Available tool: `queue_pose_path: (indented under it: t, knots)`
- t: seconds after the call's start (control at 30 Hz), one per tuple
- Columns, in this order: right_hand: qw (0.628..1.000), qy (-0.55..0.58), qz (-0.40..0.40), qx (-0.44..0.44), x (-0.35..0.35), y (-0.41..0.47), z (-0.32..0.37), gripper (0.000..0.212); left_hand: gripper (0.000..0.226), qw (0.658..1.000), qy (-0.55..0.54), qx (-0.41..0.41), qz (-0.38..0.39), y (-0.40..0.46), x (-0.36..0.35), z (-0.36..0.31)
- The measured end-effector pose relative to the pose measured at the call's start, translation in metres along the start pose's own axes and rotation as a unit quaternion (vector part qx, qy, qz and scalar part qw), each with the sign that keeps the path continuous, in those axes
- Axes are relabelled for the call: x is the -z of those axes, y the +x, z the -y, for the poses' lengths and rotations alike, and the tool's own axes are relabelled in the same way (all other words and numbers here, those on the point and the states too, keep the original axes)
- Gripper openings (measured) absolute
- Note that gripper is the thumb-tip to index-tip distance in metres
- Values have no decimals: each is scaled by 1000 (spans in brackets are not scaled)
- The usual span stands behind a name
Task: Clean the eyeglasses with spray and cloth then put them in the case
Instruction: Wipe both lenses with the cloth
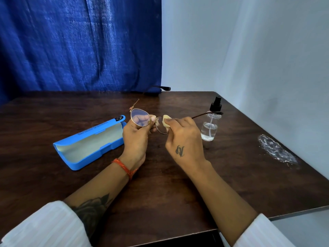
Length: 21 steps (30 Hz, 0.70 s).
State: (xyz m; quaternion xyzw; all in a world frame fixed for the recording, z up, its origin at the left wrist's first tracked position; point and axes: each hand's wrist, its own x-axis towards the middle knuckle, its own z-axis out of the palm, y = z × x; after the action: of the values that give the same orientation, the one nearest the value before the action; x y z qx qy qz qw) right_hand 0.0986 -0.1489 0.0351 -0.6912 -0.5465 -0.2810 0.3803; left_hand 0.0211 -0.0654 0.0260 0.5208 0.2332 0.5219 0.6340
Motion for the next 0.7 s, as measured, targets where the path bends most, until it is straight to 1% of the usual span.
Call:
queue_pose_path:
  t: [0.1, 0.17, 0.37, 0.43, 0.5, 0.6, 0.7]
  knots:
    - [1000, 0, -7, -12, 0, -3, 1, 24, 7, 1000, 2, -1, -9, 1, 1, -2]
    - [1000, 21, -17, -9, 2, -5, 3, 20, 8, 1000, -2, 0, -15, 1, 1, -2]
    - [994, 82, -36, 59, 2, -6, 5, 24, 6, 1000, -20, 5, -11, 2, 3, -2]
    - [995, 70, -20, 67, 2, -6, 3, 22, 6, 1000, -12, 5, -8, 2, 3, -3]
    - [997, 33, -5, 71, 4, -7, 0, 19, 6, 1000, -10, 11, -13, 1, 3, -5]
    - [998, -11, -25, 50, 7, -4, -5, 16, 10, 999, -22, 12, -23, 3, 2, -7]
    - [998, 11, -61, -3, 8, -1, -7, 18, 11, 1000, -7, 6, -3, 3, 2, -10]
